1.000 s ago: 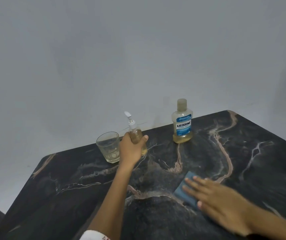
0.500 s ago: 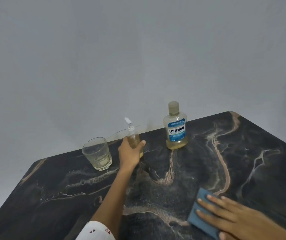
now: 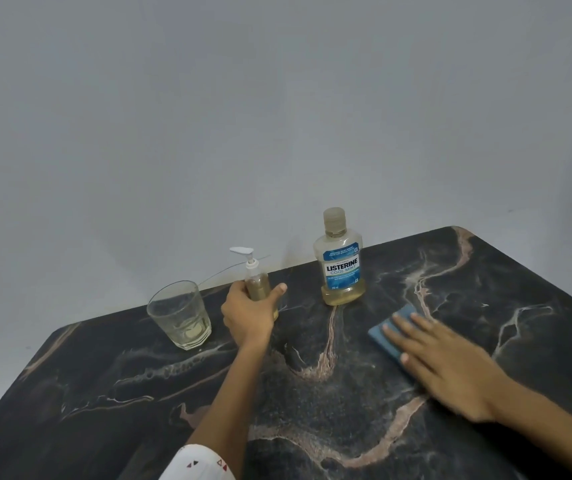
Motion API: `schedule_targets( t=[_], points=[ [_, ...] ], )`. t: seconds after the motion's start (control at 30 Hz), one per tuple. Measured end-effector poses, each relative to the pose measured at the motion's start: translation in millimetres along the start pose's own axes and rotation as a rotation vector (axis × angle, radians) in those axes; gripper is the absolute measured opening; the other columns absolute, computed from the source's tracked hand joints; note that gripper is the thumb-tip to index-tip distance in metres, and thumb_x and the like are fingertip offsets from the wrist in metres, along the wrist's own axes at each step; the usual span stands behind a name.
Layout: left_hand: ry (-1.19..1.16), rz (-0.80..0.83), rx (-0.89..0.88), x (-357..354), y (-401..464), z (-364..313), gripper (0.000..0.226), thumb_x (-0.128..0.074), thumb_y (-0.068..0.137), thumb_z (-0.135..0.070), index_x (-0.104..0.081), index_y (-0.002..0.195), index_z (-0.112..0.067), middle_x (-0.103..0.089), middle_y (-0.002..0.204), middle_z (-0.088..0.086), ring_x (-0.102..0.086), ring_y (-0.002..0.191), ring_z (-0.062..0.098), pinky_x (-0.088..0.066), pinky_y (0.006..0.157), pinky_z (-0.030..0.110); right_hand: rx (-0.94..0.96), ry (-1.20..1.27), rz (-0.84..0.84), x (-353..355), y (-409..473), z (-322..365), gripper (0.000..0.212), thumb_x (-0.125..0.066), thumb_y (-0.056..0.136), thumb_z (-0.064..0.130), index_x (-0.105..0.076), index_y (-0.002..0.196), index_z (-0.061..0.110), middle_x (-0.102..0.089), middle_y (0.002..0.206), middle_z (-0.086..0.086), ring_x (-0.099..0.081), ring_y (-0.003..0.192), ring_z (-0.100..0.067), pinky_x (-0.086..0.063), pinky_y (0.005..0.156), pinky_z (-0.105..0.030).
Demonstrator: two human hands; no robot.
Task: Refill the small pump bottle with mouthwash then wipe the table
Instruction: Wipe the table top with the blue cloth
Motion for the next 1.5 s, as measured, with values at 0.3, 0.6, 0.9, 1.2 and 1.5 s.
schedule_targets(
  t=[0.3, 0.6, 0.9, 1.2, 1.5],
  points=[
    [-0.018, -0.053, 0.041, -4, -3, 4, 0.061, -0.083, 0.062, -0.045, -0.054, 0.103, -0.011, -0.060, 0.099, 0.004, -0.060, 0.099, 0.028, -0.045, 0.080, 0.035, -0.020, 0.105, 0.136, -26, -86, -63, 0.057, -0.010, 0.096, 0.060, -0.010, 0.150, 0.041, -0.003, 0.157, 0.021, -0.012, 0.144, -0.007, -0.013, 0.110, -0.018],
    [-0.116, -0.024, -0.282, -37, -92, -55, 0.067, -0.076, 0.075, -0.036, -0.041, 0.126, -0.013, -0.043, 0.125, -0.001, -0.048, 0.107, 0.010, -0.043, 0.082, 0.022, -0.332, -0.014, 0.052, 2, 29, -102, 0.053, -0.007, 0.103, 0.039, 0.010, 0.150, 0.024, 0.009, 0.159, -0.002, 0.007, 0.146, -0.019, 0.001, 0.117, -0.035],
    [-0.267, 0.552, -0.125, -112, -33, -61, 0.044, -0.079, 0.074, -0.014, -0.049, 0.105, -0.019, -0.059, 0.106, -0.006, -0.060, 0.099, 0.012, -0.047, 0.075, 0.015, 0.262, -0.024, 0.093, -25, -53, -32, 0.052, -0.019, 0.101, 0.052, -0.011, 0.150, 0.039, -0.007, 0.158, 0.018, -0.008, 0.144, -0.004, -0.018, 0.118, -0.031],
    [-0.366, 0.512, -0.334, -76, -9, -132, 0.033, -0.076, 0.076, -0.009, -0.056, 0.101, -0.017, -0.061, 0.092, -0.012, -0.063, 0.085, 0.006, -0.052, 0.070, 0.012, -0.352, 0.115, 0.024, -13, 154, -70, 0.054, -0.012, 0.102, 0.039, -0.005, 0.153, 0.021, 0.001, 0.160, -0.005, 0.002, 0.146, -0.025, 0.001, 0.117, -0.041],
    [-0.322, 0.480, -0.404, -49, -12, -150, 0.043, -0.077, 0.075, -0.012, -0.058, 0.113, -0.008, -0.063, 0.104, -0.001, -0.063, 0.083, 0.008, -0.051, 0.066, 0.008, 0.196, 0.039, 0.061, -13, 142, 45, 0.051, -0.014, 0.103, 0.038, -0.005, 0.152, 0.028, 0.001, 0.159, -0.002, 0.006, 0.146, -0.021, 0.004, 0.116, -0.037]
  ],
)
Point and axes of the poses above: each hand's wrist, its own y-axis towards the middle knuckle, its own x-axis out of the back of the hand, z = x × y, the point moved 9 cm from there along y, towards the middle knuckle
